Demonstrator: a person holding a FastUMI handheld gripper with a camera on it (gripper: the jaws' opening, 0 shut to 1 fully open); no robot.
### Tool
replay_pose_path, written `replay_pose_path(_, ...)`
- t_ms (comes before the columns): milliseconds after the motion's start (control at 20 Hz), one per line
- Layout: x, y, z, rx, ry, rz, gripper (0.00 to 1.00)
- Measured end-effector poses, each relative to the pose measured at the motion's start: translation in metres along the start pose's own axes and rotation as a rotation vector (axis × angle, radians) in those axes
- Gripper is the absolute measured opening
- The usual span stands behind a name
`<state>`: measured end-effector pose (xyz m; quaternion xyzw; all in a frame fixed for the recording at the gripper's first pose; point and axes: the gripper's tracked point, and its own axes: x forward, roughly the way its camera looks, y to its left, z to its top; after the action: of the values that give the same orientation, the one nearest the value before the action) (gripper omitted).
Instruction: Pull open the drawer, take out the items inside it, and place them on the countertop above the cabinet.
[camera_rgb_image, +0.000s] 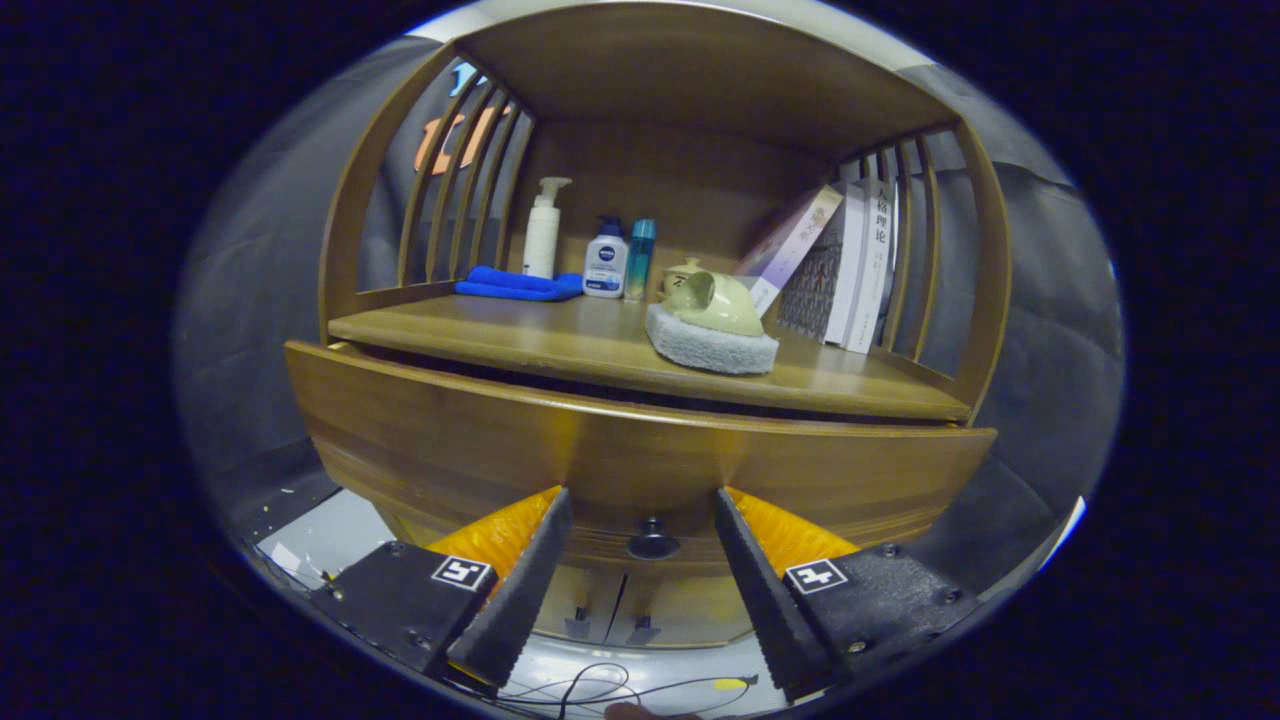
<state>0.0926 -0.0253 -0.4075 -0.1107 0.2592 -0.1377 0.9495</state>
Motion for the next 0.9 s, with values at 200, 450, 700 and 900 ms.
replay_pose_path(200,0.024,-0.001,0.007,-0.021,0.0,-0.016,0.92)
replay_pose_path(450,0.018,-0.006,0.022,-0.028,-0.038,-0.001,0.93)
replay_pose_path(700,-0.038,-0.018,0.079,0.006,-0.133,0.081,0.93)
replay_pose_path(900,-0.09,-0.033,0.136,0.037,-0.215,0.141,0.93)
